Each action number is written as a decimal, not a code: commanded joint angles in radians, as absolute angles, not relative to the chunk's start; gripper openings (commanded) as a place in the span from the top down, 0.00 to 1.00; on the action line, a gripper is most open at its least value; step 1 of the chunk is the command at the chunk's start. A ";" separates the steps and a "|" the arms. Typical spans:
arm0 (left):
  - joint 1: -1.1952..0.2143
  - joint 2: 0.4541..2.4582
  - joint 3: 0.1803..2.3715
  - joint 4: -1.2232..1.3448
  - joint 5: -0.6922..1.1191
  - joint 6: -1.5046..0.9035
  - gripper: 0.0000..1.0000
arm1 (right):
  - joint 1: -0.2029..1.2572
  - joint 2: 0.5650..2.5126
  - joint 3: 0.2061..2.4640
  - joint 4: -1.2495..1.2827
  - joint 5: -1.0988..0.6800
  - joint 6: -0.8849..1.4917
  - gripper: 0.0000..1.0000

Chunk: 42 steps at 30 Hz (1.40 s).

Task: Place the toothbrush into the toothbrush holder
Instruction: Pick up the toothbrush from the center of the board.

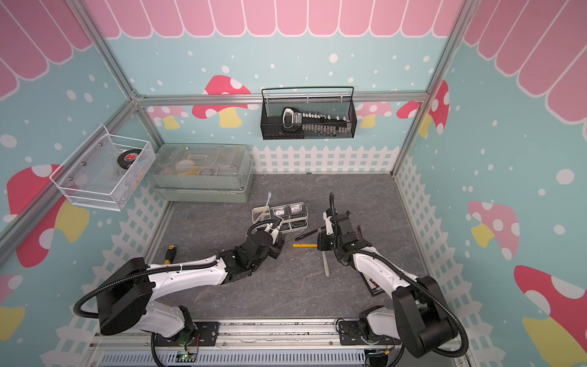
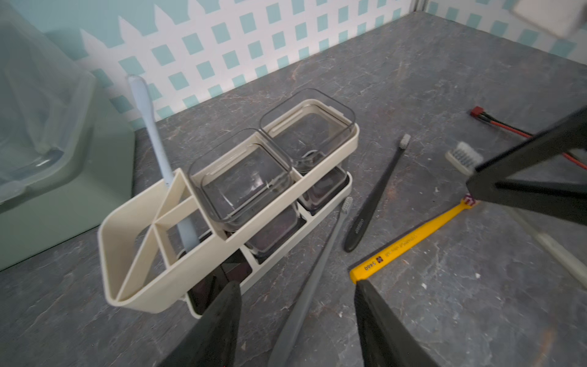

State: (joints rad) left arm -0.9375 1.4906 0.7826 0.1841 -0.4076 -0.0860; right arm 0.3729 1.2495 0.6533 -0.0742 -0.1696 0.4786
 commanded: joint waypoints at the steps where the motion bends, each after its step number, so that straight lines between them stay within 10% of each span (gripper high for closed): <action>1: -0.941 1.493 0.794 0.201 -0.205 -0.053 0.42 | 0.373 1.186 0.635 -0.073 -0.172 0.462 1.00; 42: -0.977 1.693 0.952 0.370 0.092 -0.281 0.43 | 0.373 1.010 0.517 0.137 -0.342 0.474 1.00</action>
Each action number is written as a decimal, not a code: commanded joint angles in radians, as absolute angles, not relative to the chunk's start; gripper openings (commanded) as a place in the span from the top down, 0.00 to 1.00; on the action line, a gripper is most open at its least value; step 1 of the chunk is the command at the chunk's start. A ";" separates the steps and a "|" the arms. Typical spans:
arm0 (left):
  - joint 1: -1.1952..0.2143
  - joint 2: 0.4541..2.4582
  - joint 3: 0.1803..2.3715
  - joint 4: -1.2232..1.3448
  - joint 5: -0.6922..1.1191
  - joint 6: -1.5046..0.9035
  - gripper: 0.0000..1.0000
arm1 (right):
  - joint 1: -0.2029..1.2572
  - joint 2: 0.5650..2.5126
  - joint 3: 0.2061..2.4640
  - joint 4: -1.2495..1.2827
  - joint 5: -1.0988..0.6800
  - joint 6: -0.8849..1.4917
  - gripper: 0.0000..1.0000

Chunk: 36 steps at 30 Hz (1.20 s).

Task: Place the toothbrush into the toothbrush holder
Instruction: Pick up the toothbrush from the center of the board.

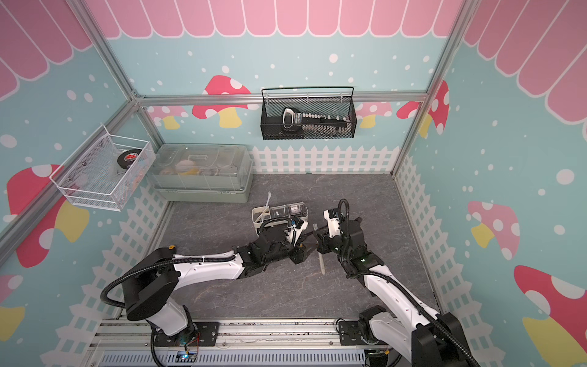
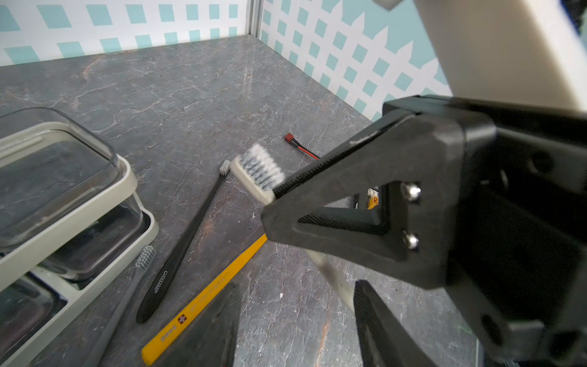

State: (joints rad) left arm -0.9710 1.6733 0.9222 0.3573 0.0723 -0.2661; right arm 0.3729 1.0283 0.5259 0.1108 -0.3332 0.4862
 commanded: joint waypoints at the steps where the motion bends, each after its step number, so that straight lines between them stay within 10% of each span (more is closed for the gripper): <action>1: -0.979 1.698 0.958 0.373 0.097 -0.286 0.43 | 0.373 1.006 0.515 0.136 -0.337 0.474 1.00; 36: -0.979 1.778 1.055 0.399 0.125 -0.310 0.78 | 0.373 0.963 0.461 0.204 -0.333 0.525 1.00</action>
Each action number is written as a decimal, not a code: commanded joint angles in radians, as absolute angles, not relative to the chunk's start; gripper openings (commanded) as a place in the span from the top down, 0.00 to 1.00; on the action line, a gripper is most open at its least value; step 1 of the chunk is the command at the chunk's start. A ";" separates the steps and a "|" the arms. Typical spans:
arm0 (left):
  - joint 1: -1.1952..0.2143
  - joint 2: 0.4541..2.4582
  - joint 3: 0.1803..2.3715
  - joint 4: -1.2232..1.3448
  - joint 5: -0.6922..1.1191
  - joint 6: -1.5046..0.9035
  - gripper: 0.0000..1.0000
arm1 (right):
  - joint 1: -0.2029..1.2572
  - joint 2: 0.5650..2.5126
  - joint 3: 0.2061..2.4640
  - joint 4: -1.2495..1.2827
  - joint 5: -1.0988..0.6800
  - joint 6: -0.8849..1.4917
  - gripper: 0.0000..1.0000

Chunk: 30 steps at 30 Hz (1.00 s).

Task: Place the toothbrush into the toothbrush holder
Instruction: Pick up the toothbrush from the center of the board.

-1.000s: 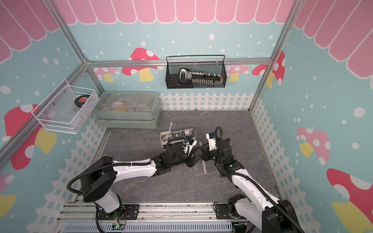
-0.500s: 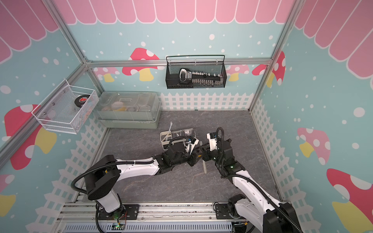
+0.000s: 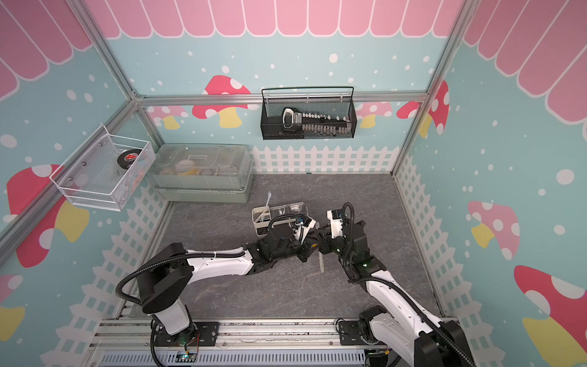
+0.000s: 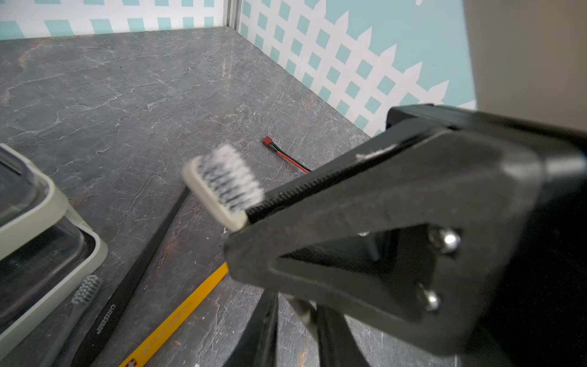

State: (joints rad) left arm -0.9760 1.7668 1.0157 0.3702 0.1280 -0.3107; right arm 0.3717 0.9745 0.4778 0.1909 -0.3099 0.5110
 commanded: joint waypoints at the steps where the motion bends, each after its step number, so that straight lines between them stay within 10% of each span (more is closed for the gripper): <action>1: -0.978 1.778 1.054 0.401 0.125 -0.310 0.79 | 0.373 0.962 0.462 0.203 -0.330 0.526 1.00; 30: -0.951 1.753 1.014 0.432 0.084 -0.318 1.00 | 0.373 0.902 0.431 0.164 -0.283 0.522 0.90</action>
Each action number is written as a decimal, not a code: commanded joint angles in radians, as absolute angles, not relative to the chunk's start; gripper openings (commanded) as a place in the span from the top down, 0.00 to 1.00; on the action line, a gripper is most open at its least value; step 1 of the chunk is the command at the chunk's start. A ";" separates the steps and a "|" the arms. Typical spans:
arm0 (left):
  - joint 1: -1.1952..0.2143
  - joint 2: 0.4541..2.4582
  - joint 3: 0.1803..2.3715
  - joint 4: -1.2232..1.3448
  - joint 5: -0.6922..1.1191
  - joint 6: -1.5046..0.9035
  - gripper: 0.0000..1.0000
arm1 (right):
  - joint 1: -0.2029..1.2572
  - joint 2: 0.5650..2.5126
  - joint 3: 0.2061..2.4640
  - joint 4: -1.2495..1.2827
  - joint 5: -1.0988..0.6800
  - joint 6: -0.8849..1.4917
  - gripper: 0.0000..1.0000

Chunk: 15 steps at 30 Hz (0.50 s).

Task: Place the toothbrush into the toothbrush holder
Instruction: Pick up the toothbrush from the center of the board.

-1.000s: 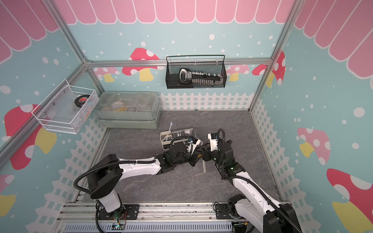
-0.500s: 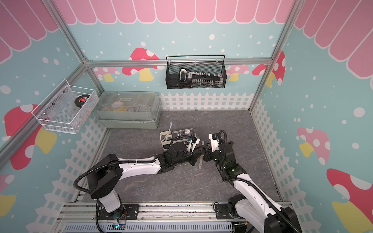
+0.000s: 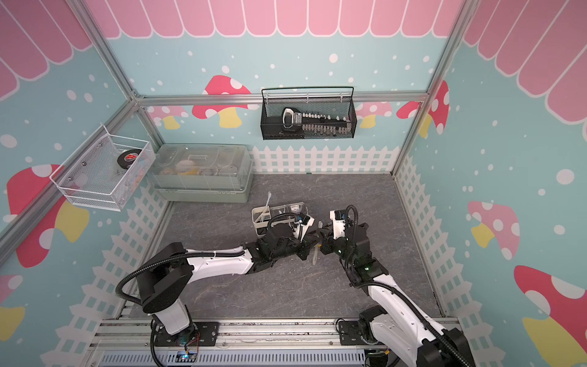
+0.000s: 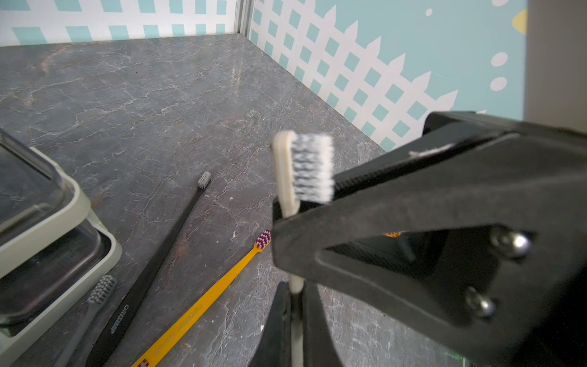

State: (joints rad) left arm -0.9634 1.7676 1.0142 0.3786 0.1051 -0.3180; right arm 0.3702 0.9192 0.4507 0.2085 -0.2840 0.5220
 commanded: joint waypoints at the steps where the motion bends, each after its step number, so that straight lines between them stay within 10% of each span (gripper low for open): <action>1: -0.950 1.752 1.014 0.432 0.084 -0.316 1.00 | 0.373 0.897 0.430 0.161 -0.277 0.522 0.89; 15: -0.948 1.747 1.014 0.406 0.070 -0.307 1.00 | 0.373 0.845 0.436 0.079 -0.218 0.479 0.81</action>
State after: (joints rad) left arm -0.9558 1.7672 1.0142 0.3935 0.0856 -0.3107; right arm 0.3729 0.8619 0.4404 0.1127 -0.2394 0.5022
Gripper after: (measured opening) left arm 0.051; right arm 0.189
